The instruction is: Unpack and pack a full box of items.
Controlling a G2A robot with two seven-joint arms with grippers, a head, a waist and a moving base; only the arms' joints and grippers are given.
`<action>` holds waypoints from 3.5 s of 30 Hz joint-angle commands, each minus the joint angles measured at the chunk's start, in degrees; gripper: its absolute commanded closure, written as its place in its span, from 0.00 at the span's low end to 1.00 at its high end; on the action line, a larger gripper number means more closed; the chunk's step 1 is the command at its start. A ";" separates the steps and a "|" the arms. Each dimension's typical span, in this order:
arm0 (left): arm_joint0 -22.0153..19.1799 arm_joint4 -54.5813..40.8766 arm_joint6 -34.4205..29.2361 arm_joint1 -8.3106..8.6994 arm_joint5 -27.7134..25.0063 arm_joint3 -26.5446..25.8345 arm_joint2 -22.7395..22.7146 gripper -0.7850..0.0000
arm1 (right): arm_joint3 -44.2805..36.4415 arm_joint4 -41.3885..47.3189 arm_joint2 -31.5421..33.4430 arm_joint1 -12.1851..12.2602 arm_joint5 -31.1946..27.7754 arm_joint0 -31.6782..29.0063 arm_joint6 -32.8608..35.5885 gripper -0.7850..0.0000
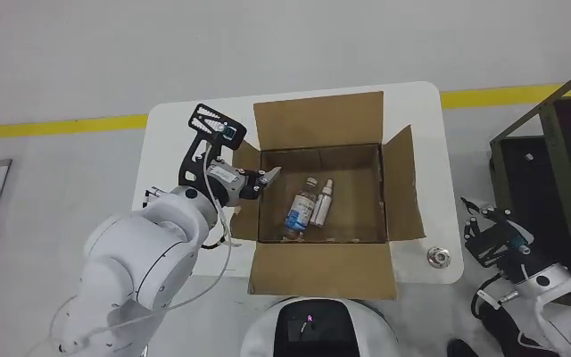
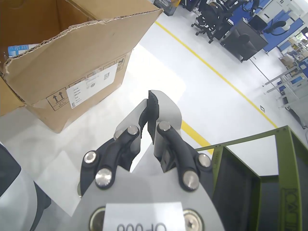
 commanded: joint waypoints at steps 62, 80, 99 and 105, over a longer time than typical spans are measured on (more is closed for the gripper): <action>0.00 0.00 0.00 0.00 0.00 0.00 0.00 0.00 | -8.22 -42.11 -4.24 12.17 -19.23 -1.33 10.60 1.00; 0.00 0.00 0.00 0.00 0.00 0.00 0.00 0.00 | -7.35 -12.33 -0.22 8.15 -15.42 -4.60 34.52 1.00; 0.00 0.00 0.00 0.00 0.00 0.00 0.00 0.00 | -7.77 4.88 0.70 6.94 -9.21 -6.54 45.28 1.00; 0.00 0.00 0.00 0.00 0.00 0.00 0.00 0.00 | -5.72 12.74 -0.47 6.41 -3.22 -8.45 48.74 1.00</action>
